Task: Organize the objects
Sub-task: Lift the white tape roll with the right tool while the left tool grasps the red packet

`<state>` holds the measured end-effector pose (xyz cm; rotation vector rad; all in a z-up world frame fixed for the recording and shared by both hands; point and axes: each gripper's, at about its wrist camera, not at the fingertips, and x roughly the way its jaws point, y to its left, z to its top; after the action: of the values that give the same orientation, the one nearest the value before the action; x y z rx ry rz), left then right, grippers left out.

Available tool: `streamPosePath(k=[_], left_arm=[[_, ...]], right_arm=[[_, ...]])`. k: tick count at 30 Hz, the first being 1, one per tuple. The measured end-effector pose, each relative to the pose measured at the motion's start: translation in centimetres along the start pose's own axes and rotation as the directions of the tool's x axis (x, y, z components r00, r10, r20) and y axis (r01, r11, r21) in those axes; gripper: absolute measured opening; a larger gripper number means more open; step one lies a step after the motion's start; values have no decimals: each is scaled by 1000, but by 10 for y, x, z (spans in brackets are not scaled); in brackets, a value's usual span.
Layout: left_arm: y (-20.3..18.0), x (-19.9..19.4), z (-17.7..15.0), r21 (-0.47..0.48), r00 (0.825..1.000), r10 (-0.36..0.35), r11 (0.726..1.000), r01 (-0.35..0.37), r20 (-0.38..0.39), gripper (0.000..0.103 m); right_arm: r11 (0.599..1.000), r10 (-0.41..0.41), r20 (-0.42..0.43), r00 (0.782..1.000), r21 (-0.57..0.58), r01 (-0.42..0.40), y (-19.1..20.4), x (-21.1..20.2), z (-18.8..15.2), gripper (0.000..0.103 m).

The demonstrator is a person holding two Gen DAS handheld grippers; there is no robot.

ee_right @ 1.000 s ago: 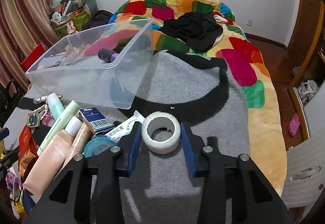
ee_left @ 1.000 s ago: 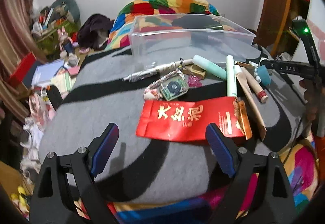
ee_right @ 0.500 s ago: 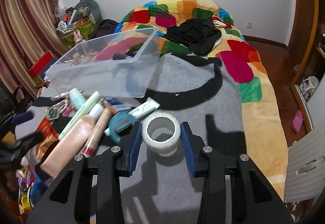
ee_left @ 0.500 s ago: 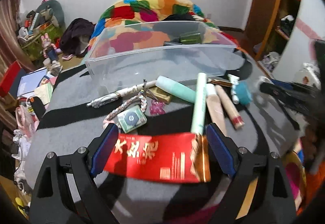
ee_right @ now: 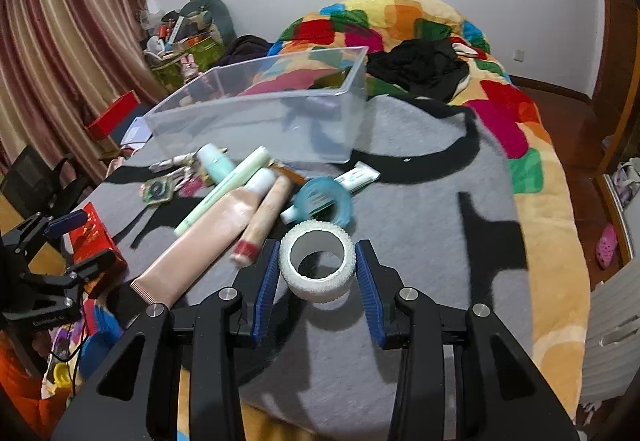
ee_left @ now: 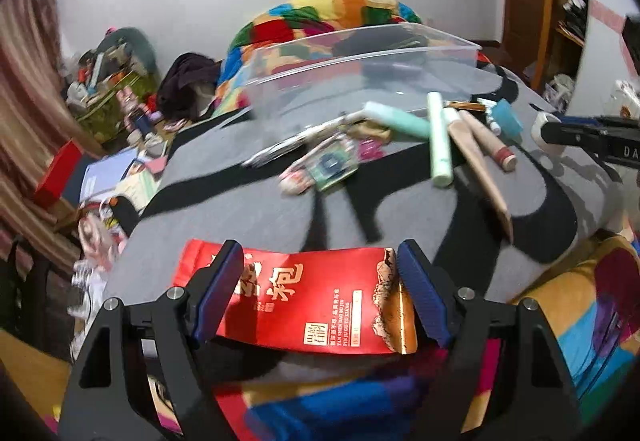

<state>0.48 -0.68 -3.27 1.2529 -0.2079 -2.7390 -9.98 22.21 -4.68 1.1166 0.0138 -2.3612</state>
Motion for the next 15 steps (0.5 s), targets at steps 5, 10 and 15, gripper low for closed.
streamPosePath(k=[5,10,15], left_arm=[[24,-10,-11,-152,1000,4,988,-8,-26,84],[37,-19,-19,-276,1000,-13,961,9,-14,92],[48,-22,-21,-271,998,-56,961,46,-31,92]], right_arm=[[1000,15,-3,1000,-20,-15,9,-1,-4,35],[999,41,-5,999,-9,-41,12,-1,-8,35],[999,54,-12,998,-1,-54,12,-1,-11,35]])
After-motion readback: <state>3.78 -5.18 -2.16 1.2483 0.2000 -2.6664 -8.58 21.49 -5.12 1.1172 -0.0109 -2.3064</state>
